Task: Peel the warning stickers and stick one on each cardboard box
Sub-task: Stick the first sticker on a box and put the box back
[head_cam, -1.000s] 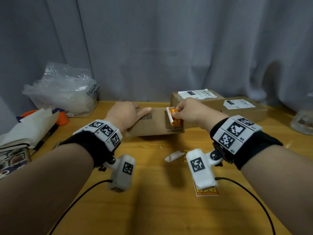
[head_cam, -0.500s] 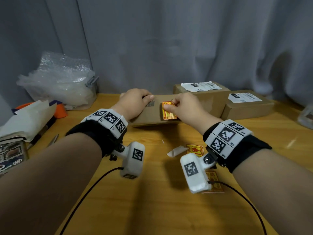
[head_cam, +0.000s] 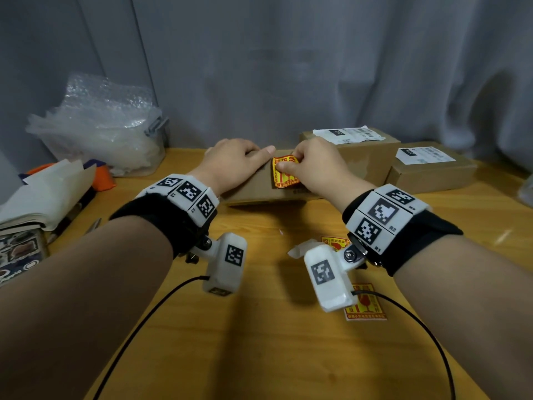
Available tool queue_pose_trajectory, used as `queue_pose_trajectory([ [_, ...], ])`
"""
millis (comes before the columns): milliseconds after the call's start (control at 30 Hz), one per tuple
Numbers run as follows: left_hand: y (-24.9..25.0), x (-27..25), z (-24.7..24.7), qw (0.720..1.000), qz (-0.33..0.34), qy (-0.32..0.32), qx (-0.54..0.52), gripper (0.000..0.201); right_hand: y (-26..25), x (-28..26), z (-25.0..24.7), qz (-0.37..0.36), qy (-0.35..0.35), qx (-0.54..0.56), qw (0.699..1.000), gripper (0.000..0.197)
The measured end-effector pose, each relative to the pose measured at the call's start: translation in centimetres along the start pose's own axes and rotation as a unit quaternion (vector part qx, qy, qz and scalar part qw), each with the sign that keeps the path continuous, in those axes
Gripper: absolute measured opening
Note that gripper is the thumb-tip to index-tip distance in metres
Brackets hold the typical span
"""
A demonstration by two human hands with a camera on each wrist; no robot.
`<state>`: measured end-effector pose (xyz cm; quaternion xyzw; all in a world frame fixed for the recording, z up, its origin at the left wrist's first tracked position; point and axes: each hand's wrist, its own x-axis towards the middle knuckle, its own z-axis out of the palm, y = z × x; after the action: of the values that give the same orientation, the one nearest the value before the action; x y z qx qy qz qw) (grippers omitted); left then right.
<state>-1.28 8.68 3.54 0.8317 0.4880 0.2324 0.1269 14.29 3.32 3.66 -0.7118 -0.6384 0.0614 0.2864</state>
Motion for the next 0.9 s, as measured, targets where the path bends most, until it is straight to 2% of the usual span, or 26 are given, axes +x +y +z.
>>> queue_pose_trajectory([
  [133,-0.01,0.01,0.02,1.0,-0.002,0.0,0.007,0.057,0.01,0.07,-0.05,0.003,0.006,-0.003,1.0,0.03],
  [533,0.21,0.24,0.12,0.998,-0.006,-0.006,0.064,0.051,0.11,0.05,0.45,0.022,0.015,0.006,1.0,0.043],
  [667,0.07,0.12,-0.44,0.994,0.021,-0.047,0.096,0.058,0.16,0.12,0.4,0.025,0.009,-0.001,1.0,0.039],
  [800,0.33,-0.21,-0.41,0.983,0.043,-0.079,0.16,0.077,0.38,0.24,0.42,0.031,0.01,0.007,0.999,0.032],
  [900,-0.04,-0.14,-0.35,0.99,0.047,-0.057,0.124,0.061,0.41,0.09,0.39,0.03,0.006,0.012,0.999,0.033],
])
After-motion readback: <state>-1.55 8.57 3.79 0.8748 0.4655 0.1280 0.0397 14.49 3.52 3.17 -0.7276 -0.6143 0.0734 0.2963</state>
